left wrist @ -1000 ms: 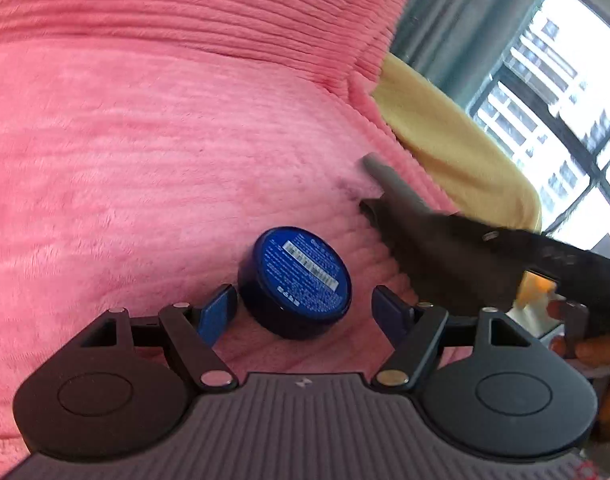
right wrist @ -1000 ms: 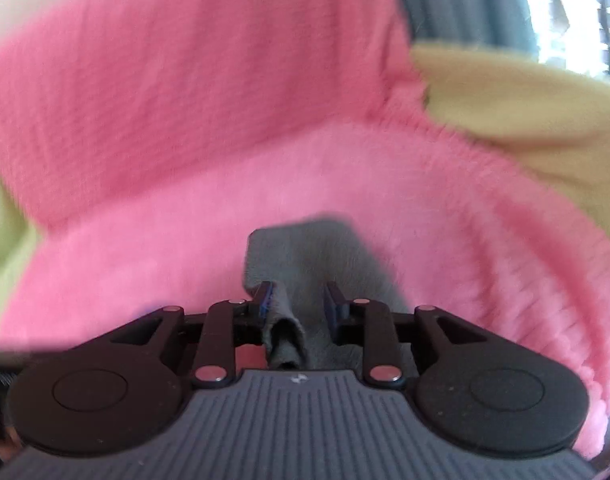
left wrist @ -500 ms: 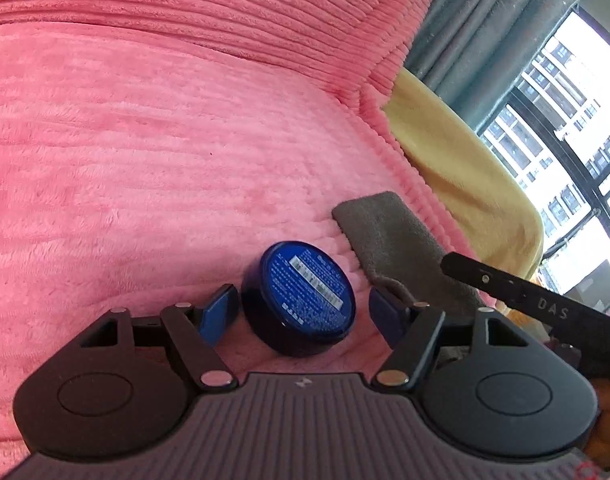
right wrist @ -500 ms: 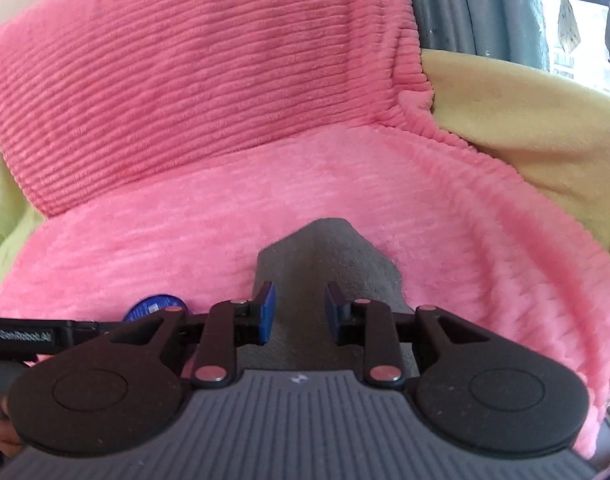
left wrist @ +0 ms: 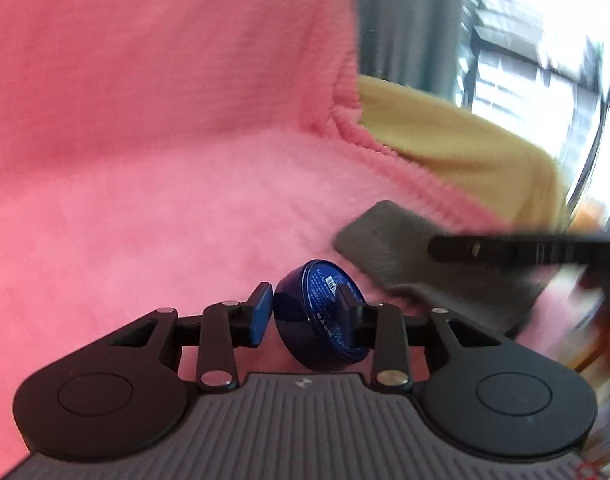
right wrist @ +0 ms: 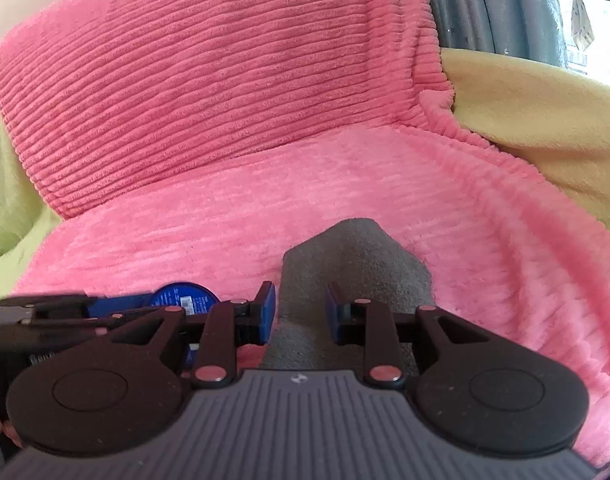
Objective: Clean container
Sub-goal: 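Lower the blue tin onto the blanket with the left tool while the right tool lowers the cloth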
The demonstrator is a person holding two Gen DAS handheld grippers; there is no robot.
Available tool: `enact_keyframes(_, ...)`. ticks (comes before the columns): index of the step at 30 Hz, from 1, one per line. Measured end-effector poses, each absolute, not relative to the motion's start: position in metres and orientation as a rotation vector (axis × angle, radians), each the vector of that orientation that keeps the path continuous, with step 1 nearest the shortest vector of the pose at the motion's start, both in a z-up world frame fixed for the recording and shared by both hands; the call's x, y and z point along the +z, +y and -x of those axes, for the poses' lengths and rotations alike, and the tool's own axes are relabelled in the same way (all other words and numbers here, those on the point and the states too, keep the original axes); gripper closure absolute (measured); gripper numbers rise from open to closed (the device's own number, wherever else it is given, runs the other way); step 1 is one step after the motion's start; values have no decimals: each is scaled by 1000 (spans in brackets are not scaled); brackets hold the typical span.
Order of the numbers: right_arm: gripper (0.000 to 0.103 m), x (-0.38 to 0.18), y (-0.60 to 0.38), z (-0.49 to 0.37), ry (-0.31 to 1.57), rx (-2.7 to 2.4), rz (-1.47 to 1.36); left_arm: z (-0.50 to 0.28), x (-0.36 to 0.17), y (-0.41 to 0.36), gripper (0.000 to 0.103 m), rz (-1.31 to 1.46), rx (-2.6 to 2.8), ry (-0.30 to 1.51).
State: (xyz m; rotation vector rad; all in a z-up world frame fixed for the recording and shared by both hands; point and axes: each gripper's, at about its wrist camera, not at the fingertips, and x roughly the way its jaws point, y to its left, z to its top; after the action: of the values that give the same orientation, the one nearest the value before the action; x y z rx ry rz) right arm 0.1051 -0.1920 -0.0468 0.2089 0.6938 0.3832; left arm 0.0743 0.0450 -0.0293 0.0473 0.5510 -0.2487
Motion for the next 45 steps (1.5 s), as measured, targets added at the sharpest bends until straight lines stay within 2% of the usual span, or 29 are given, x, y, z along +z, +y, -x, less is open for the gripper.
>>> enact_keyframes(2,78,-47,-192,-105,695,384,-208,-61,-30,22,64,-287,-215,473)
enact_keyframes(4,78,-47,-192,-105,696,385,-206,-54,-34,13,65,-350,-234,469)
enact_keyframes(17,78,-52,-201,-105,730,351,-223,-61,-35,22,68,-186,-285,595)
enact_keyframes(18,78,-52,-201,-106,732,351,-224,-60,-35,23,74,-182,-291,594)
enact_keyframes(24,78,-54,-202,-105,735,343,-239,-54,-37,6,74,-416,-218,492)
enact_keyframes(28,78,-55,-203,-106,740,335,-243,-51,-59,-21,74,-733,-145,412)
enact_keyframes(29,78,-55,-203,-107,741,334,-244,-51,-62,-23,73,-740,-165,425)
enact_keyframes(30,78,-56,-203,-107,742,332,-245,-51,-64,-25,66,-726,-187,444)
enact_keyframes(33,78,-57,-203,-108,746,326,-248,-48,-64,-29,57,-724,-230,459)
enact_keyframes(38,79,-58,-208,-109,751,320,-281,-49,-60,-24,52,-666,-274,517)
enact_keyframes(42,79,-58,-212,-109,749,318,-305,-55,-43,-7,42,-431,-371,610)
enact_keyframes(45,79,-58,-215,-109,748,318,-319,-59,-33,11,41,-251,-417,666)
